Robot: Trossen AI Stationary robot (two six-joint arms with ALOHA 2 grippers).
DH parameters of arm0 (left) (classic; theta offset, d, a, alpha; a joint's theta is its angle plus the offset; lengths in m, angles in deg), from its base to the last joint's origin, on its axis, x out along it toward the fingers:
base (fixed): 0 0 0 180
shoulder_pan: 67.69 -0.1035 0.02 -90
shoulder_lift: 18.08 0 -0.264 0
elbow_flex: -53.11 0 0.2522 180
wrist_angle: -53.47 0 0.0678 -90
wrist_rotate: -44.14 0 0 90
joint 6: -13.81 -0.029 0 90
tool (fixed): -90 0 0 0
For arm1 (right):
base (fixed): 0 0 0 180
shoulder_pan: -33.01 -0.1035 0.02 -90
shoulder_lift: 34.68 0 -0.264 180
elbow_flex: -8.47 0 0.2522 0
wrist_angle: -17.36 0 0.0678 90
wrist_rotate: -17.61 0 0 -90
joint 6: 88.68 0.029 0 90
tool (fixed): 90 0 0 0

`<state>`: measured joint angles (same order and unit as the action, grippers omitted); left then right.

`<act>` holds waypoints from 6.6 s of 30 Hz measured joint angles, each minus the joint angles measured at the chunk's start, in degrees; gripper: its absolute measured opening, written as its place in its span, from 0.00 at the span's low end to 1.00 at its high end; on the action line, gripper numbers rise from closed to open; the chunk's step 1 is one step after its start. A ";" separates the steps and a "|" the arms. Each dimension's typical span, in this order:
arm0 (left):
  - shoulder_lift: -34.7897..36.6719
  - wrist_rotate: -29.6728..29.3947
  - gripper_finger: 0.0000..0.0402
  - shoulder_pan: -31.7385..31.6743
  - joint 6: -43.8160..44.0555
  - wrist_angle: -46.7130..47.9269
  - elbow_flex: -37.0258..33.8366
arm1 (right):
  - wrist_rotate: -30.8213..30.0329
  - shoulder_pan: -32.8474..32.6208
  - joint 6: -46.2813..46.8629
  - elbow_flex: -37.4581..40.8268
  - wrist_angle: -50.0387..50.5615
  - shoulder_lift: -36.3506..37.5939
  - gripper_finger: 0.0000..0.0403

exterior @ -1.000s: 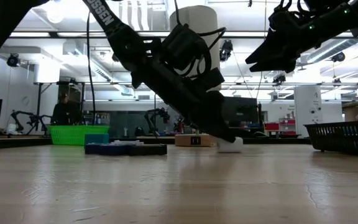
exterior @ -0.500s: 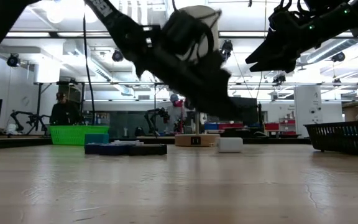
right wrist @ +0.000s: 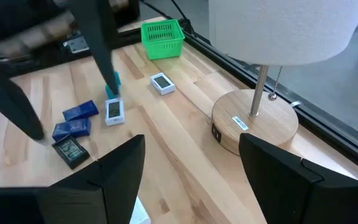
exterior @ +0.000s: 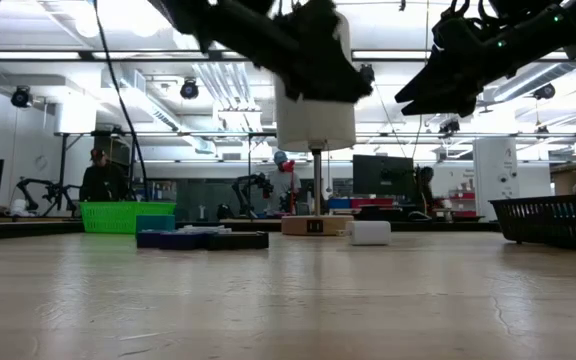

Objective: Pick & Place Office items
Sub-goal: Put the white charger adapter into the black bin

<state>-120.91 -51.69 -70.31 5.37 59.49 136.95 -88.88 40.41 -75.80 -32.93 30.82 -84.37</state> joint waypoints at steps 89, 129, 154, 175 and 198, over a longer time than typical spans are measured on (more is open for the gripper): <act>44.70 -0.73 0.70 -0.71 -6.56 -4.19 -32.93 | 14.96 -5.62 -14.90 -0.02 -24.71 -38.14 0.66; 44.66 -0.63 0.70 -0.74 -6.56 -4.10 -32.94 | 12.44 -3.38 -15.87 -1.00 -29.05 -48.57 0.58; 44.66 -0.67 0.70 -0.71 -6.56 -4.03 -32.94 | 11.71 -3.36 -11.98 -2.13 -24.69 -42.15 0.45; 44.66 -0.67 0.70 -0.74 -6.56 -3.53 -32.92 | 5.60 -3.39 26.41 -21.92 46.78 -12.40 0.45; 44.66 -0.66 0.70 -0.74 -6.56 -3.36 -32.92 | 7.61 -3.50 58.97 -10.64 64.77 -9.60 0.45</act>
<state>-76.26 -52.36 -71.05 -1.19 56.13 104.03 -81.28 36.91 -16.83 -43.57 95.59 -93.96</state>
